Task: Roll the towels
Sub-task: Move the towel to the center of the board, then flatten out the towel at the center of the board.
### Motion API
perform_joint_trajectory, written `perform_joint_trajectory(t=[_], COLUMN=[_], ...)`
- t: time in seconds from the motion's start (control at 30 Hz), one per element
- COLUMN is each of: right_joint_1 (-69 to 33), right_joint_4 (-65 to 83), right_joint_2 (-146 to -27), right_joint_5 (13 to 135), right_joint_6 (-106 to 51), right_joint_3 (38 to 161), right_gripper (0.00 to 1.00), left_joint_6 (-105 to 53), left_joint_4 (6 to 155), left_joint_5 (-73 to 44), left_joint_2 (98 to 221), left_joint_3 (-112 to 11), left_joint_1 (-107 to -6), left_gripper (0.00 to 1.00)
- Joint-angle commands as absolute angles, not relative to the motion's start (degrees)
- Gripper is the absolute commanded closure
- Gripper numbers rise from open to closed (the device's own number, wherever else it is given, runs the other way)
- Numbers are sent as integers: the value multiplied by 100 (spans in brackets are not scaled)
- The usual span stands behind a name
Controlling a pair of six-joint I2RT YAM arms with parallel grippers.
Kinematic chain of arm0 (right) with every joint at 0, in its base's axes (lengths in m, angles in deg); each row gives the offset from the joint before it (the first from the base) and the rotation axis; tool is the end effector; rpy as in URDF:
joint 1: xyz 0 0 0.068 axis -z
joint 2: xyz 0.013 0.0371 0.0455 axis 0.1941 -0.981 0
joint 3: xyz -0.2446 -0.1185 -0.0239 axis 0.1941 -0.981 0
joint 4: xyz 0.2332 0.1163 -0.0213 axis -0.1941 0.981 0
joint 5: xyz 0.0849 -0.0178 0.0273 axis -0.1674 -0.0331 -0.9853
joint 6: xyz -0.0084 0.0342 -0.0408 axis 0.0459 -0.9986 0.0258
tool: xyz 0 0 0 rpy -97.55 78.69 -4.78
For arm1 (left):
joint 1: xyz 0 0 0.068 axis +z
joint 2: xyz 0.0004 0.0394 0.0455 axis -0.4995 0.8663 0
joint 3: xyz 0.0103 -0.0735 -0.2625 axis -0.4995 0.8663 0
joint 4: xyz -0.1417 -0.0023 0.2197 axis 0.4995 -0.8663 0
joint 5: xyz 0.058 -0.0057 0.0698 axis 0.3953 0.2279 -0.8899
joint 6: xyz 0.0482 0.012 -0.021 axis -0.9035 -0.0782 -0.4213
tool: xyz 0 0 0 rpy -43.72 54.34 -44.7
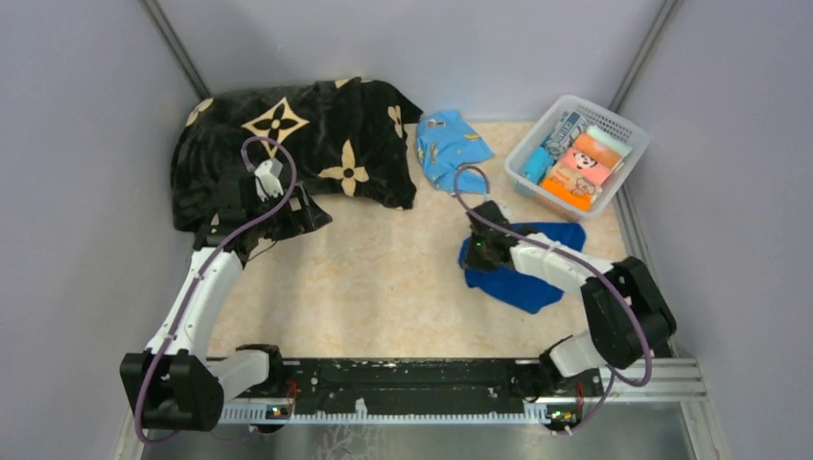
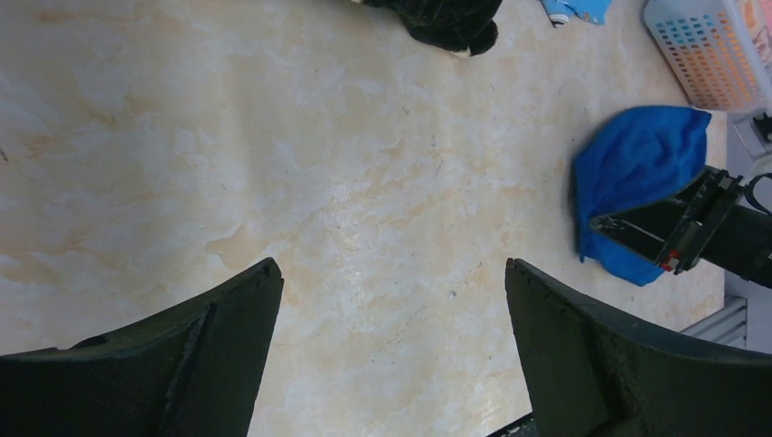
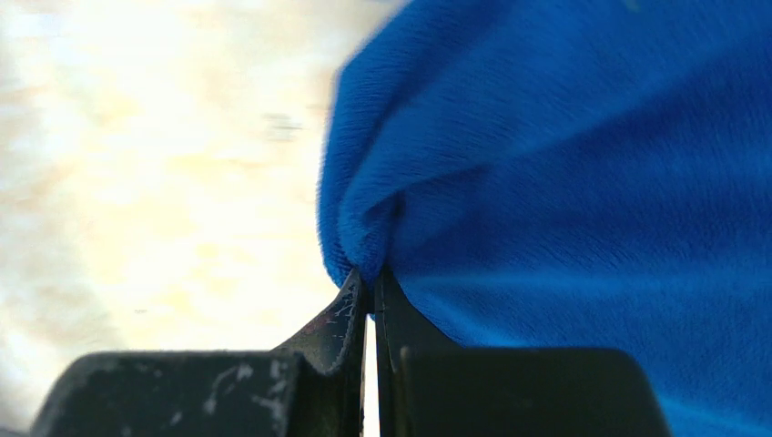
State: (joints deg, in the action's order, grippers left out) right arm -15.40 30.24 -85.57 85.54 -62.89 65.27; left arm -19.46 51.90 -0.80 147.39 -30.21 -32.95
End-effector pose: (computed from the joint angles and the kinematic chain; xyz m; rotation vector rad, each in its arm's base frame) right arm 0.2322 0.1133 0.1715 0.3809 2.6289 0.3145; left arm 0.2373 -0.0256 0.2933 -0.0862 2.2514 -0.6228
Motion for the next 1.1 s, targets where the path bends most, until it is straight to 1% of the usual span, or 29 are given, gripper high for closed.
perform_joint_trajectory(t=[0.0,0.07,0.2,0.27,0.33,0.4,0.47,0.57,0.63,0.77,0.83,0.9,0.97,1.07], right_joint_1=[-2723,-3276,-3849,-3972,-3980,-3948,-3783,-3403,-3172,-2735,-2505,-2284,-2125,-2080], right_joint_4=[2563,2536,2437,2508,2662,2703,2718,2684,2603,2453,2399,2355,2374,2397], right_joint_2=[-9411,-10038,-10993,-11241,-11191,-10881,-10498,-9845,-9350,-8694,-8384,-8090,-7814,-7466], right_joint_5=[8568,8493,8087,7739,7735,8122,8188,8057,8177,8181,8199,8250,8390,8646], right_joint_6=[-6801,-6581,-6242,-5993,-5849,-5644,-5530,-5444,-5406,-5450,-5459,-5434,-5389,-5296], right_joint_3=[8108,8879,10086,10505,10584,10343,9955,9271,8665,7767,7373,7013,6719,6419], right_gripper=[100,100,99,88,79,71,63,60,55,51,50,50,50,51], left_joint_6=[-2053,-2070,-2072,-2054,-2013,-1941,-1850,-1642,-1489,-1344,-1282,-1110,-854,-595], left_joint_4=[5416,5429,5457,5452,5468,5493,5523,5616,5720,5770,5772,5705,5530,5148], left_joint_5=[389,516,660,768,783,685,526,25,-244,-818,-1082,-1289,-1733,-2293], left_joint_2=[14713,14731,14711,14678,14605,14546,14507,14534,14650,15009,15217,15423,15597,15788], left_joint_3=[-2927,-2923,-2872,-2807,-2726,-2639,-2561,-2502,-2501,-2527,-2464,-2354,-2228,-2145], left_joint_1=[-3260,-3266,-3277,-3313,-3429,-3629,-3949,-4774,-5309,-6102,-6377,-6441,-6429,-6416], left_gripper=[3,3,4,5,5,6,6,6,7,9,10,12,15,18])
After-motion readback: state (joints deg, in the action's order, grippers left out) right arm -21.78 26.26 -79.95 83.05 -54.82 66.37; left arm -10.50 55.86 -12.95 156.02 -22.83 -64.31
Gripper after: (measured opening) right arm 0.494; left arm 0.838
